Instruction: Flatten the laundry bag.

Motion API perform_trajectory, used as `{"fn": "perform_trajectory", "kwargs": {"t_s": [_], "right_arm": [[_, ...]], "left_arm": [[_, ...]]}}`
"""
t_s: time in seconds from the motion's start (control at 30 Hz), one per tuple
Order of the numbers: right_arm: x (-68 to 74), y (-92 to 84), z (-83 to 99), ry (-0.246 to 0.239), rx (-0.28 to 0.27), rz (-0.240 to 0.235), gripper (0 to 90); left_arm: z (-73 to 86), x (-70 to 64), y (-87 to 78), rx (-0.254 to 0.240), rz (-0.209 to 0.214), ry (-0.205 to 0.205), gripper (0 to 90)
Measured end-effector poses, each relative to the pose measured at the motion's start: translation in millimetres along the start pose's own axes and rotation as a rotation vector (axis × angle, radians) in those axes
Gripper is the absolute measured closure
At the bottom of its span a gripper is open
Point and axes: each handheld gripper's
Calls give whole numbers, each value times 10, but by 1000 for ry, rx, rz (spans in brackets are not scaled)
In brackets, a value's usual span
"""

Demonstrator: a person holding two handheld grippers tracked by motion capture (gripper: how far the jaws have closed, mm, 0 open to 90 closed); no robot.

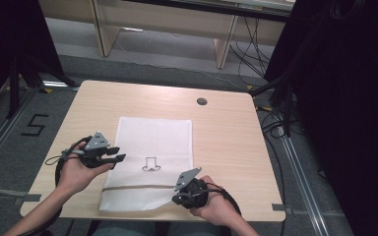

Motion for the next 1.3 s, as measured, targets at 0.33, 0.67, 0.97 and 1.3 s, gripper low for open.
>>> {"fn": "perform_trajectory", "kwargs": {"t_s": [0.33, 0.67, 0.97, 1.3], "right_arm": [[-1, -48, 8, 76, -28, -3, 661], [-352, -188, 99, 279, -49, 146, 599], [-650, -87, 139, 396, 13, 183, 868], [-744, 168, 154, 393, 96, 162, 900]], "left_arm": [[98, -87, 135, 78, 94, 12, 592], [141, -240, 66, 149, 184, 70, 774], [306, -529, 139, 284, 278, 128, 889], [372, -563, 360, 384, 237, 194, 884]]}}
Point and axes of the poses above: each handheld gripper's, and its own axes: y roughly forward along the jaws, z roughly out of its underside, x roughly to its left, and after that the axes turned 12 degrees about -y, right-handed
